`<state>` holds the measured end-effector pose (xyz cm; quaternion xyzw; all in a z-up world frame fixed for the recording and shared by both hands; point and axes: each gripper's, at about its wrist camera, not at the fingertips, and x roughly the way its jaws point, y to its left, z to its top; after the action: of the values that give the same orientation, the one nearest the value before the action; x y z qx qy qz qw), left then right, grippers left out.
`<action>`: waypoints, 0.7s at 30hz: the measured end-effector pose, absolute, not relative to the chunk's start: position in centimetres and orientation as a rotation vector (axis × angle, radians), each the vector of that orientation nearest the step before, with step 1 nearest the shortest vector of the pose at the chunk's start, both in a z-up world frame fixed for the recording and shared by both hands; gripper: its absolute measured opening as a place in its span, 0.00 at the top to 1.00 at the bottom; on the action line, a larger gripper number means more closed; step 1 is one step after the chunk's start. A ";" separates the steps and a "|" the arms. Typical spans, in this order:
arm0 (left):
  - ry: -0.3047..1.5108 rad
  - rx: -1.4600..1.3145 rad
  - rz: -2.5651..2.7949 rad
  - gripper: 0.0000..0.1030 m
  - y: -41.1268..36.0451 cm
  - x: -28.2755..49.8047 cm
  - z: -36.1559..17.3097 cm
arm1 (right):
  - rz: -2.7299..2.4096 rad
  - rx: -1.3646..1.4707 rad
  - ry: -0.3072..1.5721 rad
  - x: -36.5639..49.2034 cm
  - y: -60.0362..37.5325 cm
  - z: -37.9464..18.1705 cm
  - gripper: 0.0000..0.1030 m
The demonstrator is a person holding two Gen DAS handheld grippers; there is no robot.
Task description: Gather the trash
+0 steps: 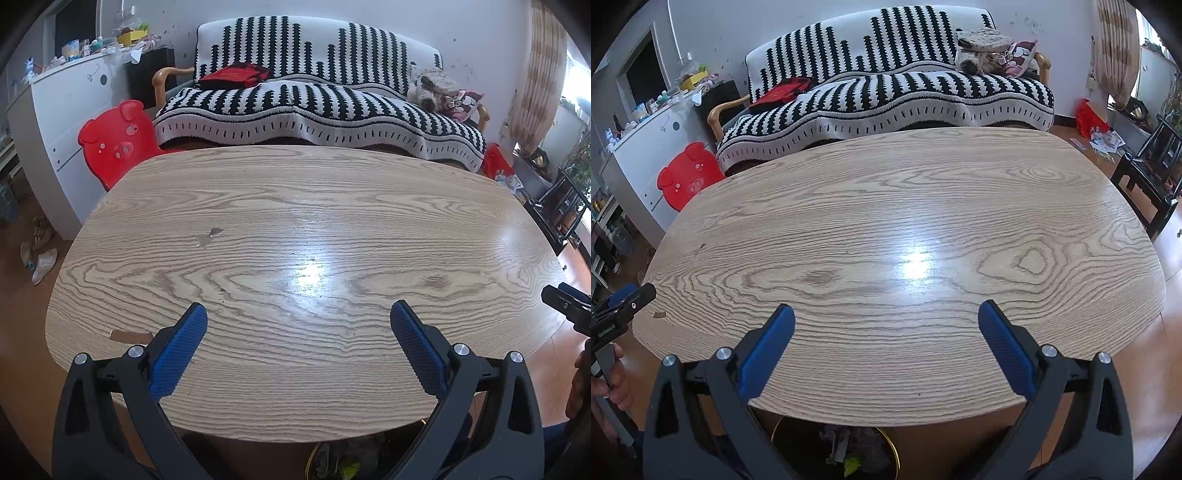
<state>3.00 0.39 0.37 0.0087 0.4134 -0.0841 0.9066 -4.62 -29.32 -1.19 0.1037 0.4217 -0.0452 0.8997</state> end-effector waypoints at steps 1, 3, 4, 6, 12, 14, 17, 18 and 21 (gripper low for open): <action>0.854 0.018 -0.175 0.06 0.4 3.0 0.4 | -0.094 0.215 0.872 -4.6 -29.3 -1.2 0.07; 0.855 0.016 -0.174 0.06 0.4 3.0 0.4 | -0.093 0.216 0.872 -4.6 -29.3 -1.2 0.07; 0.855 0.017 -0.174 0.06 0.4 3.0 0.3 | -0.093 0.216 0.872 -4.6 -29.3 -1.2 0.07; 0.854 0.018 -0.174 0.06 0.4 3.0 0.4 | -0.094 0.214 0.873 -4.6 -29.3 -1.2 0.07; 0.855 0.018 -0.174 0.06 0.4 3.0 0.3 | -0.092 0.215 0.873 -4.5 -29.2 -1.2 0.07; 0.854 0.018 -0.174 0.06 0.4 3.0 0.3 | -0.092 0.215 0.874 -4.5 -29.2 -1.2 0.07; 0.855 0.019 -0.174 0.06 0.3 3.1 0.3 | -0.091 0.214 0.874 -4.5 -29.2 -1.2 0.07; 0.855 0.019 -0.175 0.06 0.3 3.1 0.3 | -0.091 0.212 0.873 -4.5 -29.2 -1.2 0.07; 0.854 0.020 -0.174 0.06 0.3 3.1 0.3 | -0.091 0.216 0.874 -4.5 -29.2 -1.2 0.07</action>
<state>3.09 0.33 0.27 0.0097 0.4135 -0.0840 0.9066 -4.52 -29.21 -1.19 0.1042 0.4223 -0.0438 0.8994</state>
